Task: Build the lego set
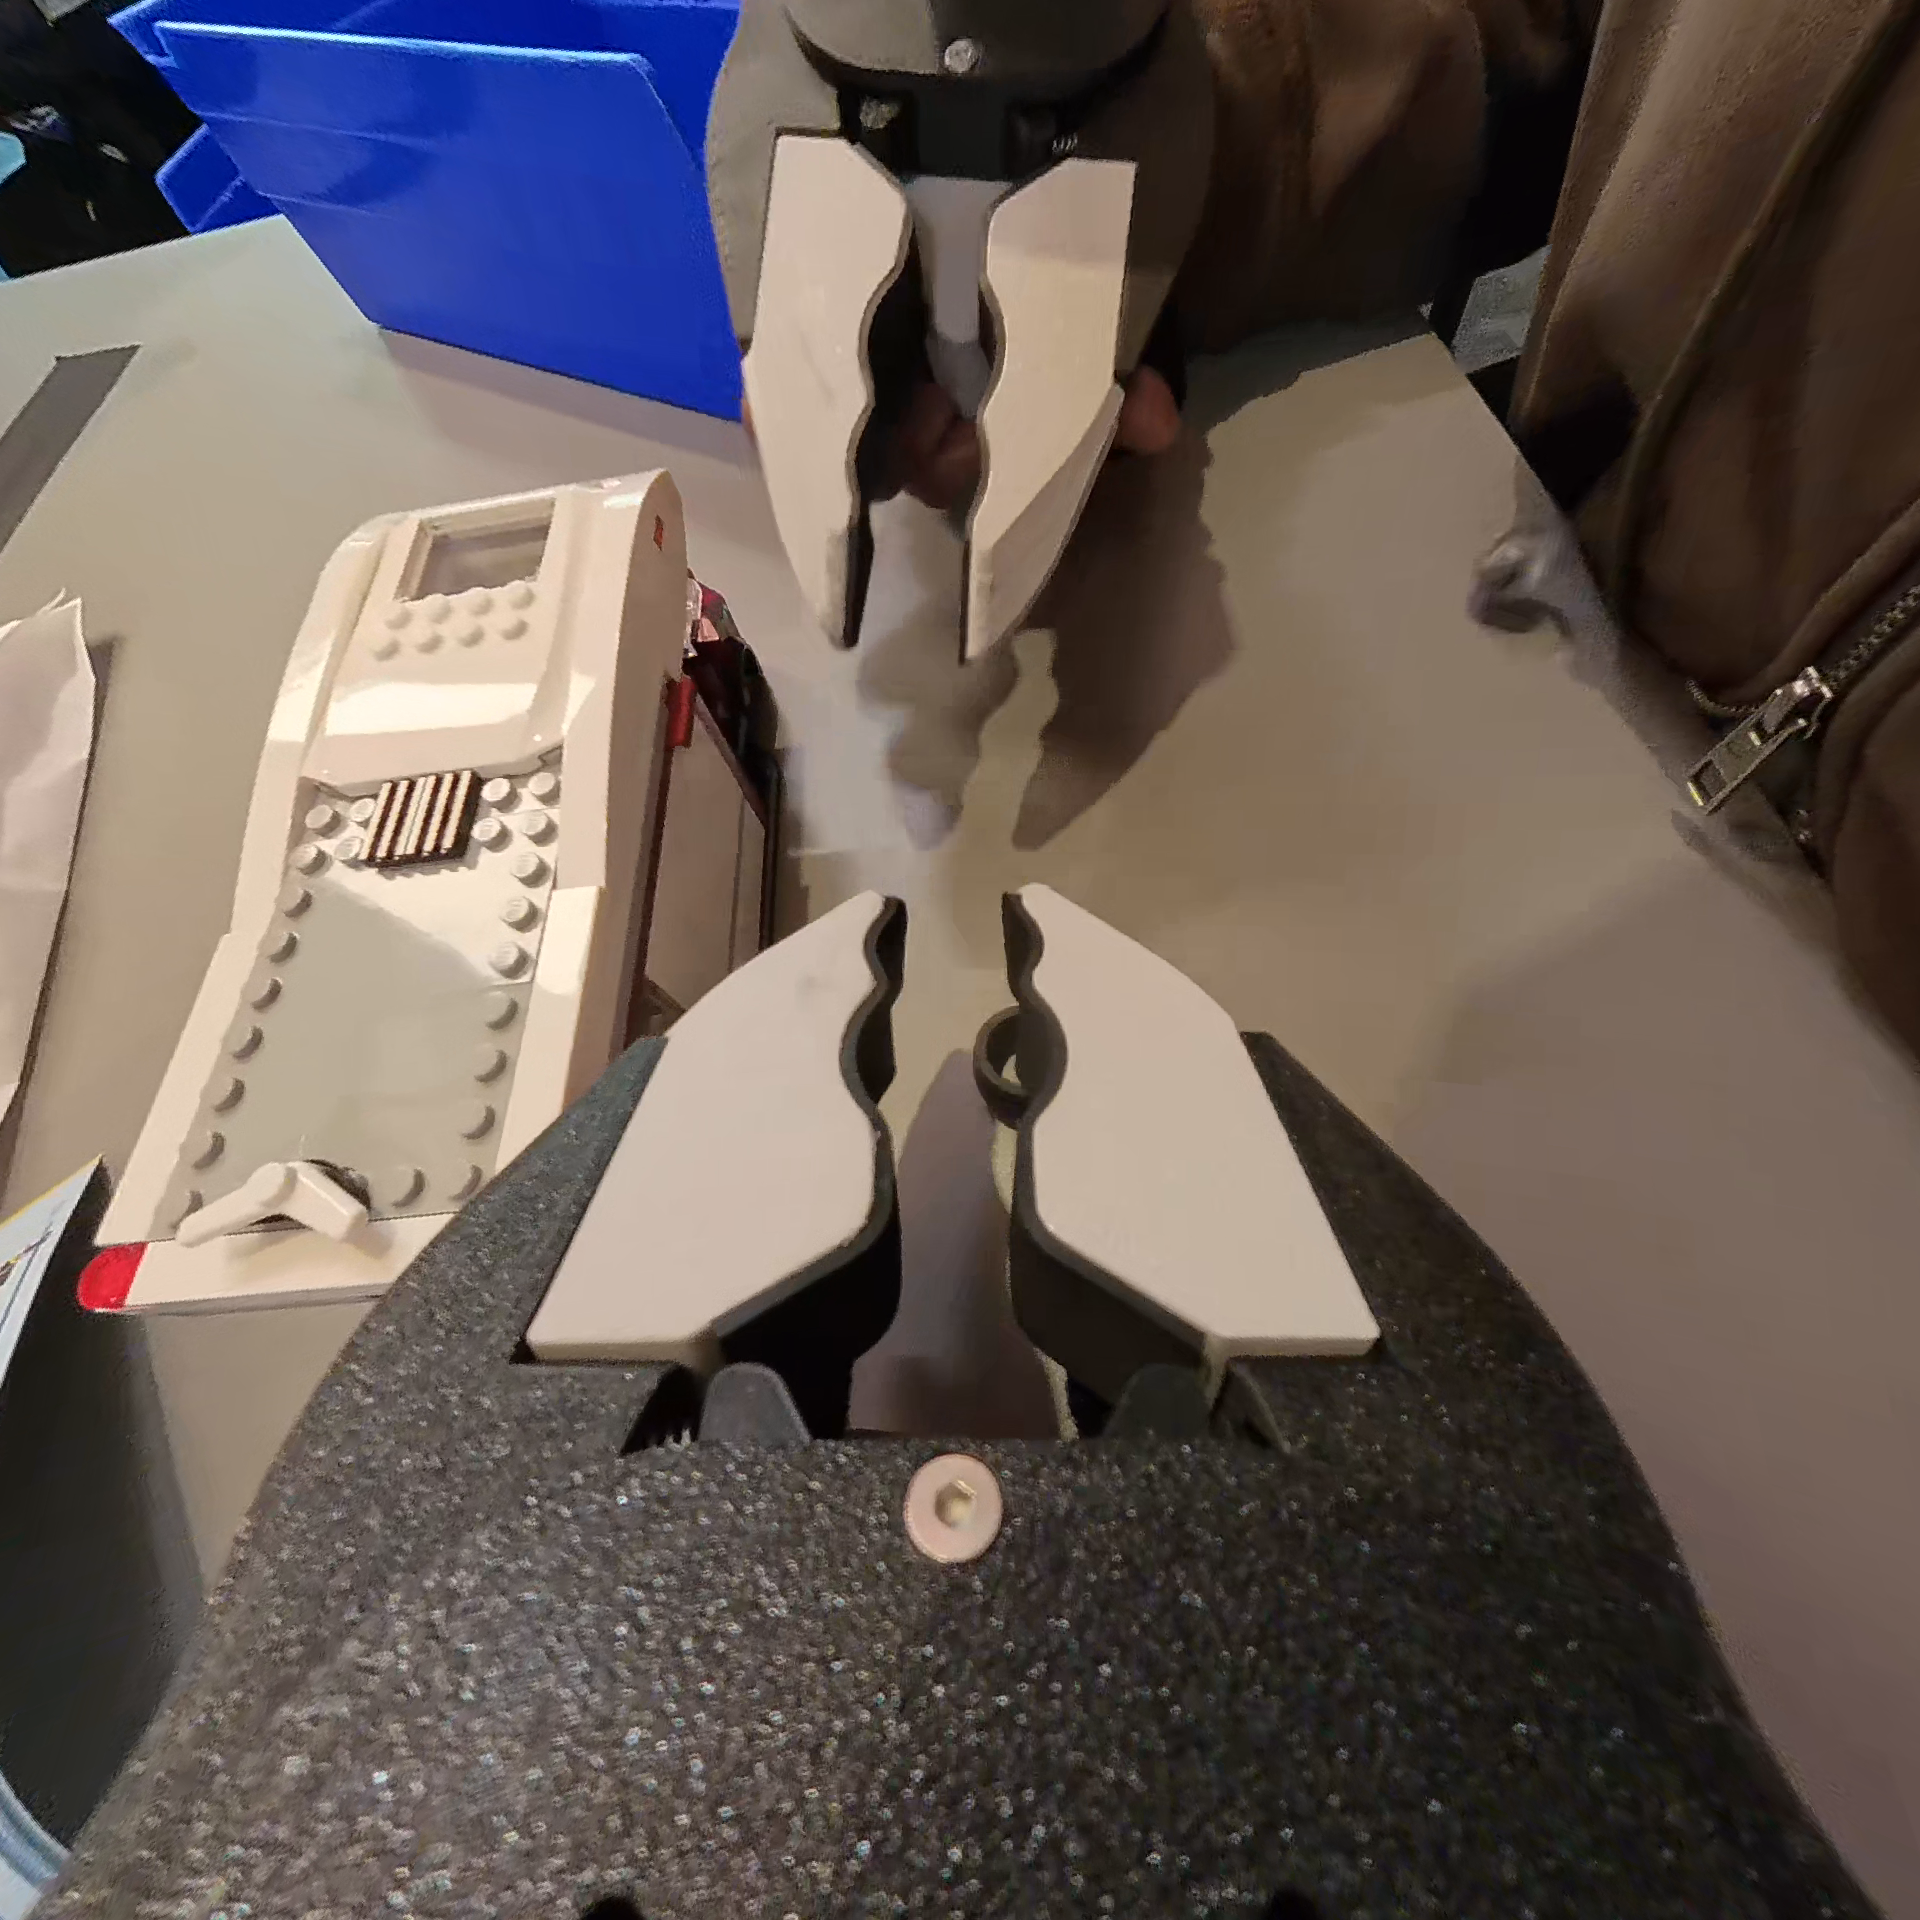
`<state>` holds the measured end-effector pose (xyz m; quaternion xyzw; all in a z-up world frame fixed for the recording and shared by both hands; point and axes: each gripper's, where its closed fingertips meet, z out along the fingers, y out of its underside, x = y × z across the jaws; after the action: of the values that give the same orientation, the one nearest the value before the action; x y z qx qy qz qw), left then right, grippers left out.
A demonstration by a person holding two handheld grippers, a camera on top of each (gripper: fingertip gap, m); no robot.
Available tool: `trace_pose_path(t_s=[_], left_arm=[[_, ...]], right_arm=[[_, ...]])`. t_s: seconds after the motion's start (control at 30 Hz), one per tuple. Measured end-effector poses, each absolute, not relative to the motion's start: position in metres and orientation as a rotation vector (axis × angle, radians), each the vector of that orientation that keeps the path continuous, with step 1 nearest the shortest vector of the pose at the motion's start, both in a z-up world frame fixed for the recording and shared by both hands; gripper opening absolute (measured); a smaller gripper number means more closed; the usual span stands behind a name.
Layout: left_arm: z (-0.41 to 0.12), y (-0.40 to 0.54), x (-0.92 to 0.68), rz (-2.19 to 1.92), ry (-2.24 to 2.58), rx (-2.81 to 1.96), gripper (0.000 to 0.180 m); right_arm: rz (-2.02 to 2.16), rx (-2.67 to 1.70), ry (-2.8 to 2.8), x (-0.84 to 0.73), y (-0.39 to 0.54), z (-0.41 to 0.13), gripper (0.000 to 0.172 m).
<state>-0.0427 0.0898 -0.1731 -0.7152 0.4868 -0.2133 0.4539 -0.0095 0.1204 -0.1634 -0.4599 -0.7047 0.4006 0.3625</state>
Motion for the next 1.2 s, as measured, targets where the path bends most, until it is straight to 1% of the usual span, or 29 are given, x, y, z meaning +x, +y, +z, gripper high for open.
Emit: trace_pose_path(t_s=[0.13,0.3,0.37,0.47,0.57,0.83,1.03,1.1,1.2], left_arm=[[-0.175,0.092,-0.043,-0.520,1.188,-1.774,0.019],[-0.178,0.092,-0.040,-0.529,1.192,-1.782,0.019],[-0.180,0.092,-0.040,-0.524,1.198,-1.788,0.019],[-0.180,0.093,-0.039,-0.520,1.194,-1.787,0.019],[-0.179,0.093,-0.039,-0.516,1.191,-1.788,0.019],[-0.181,0.093,-0.039,-0.502,1.197,-1.795,0.019],[-0.180,0.095,-0.041,-0.499,1.185,-1.800,0.019],[-0.178,0.095,-0.041,-0.499,1.177,-1.796,0.019],[-0.175,0.095,-0.042,-0.496,1.171,-1.789,0.019]], right_arm=[[1.047,-1.222,-1.845,0.030,0.123,-0.167,0.022],[1.182,-1.238,-2.115,0.105,0.081,-0.184,0.025],[1.147,-1.263,-2.207,0.128,0.068,-0.194,0.031],[1.075,-1.341,-2.230,0.148,0.063,-0.205,0.045],[0.926,-1.405,-2.154,0.157,0.078,-0.212,0.050],[0.634,-1.587,-1.843,0.184,0.139,-0.209,0.055],[0.544,-1.761,-1.806,0.226,0.155,-0.211,0.056],[0.546,-1.810,-1.769,0.236,0.159,-0.211,0.054],[0.552,-1.848,-1.734,0.237,0.159,-0.215,0.045]])
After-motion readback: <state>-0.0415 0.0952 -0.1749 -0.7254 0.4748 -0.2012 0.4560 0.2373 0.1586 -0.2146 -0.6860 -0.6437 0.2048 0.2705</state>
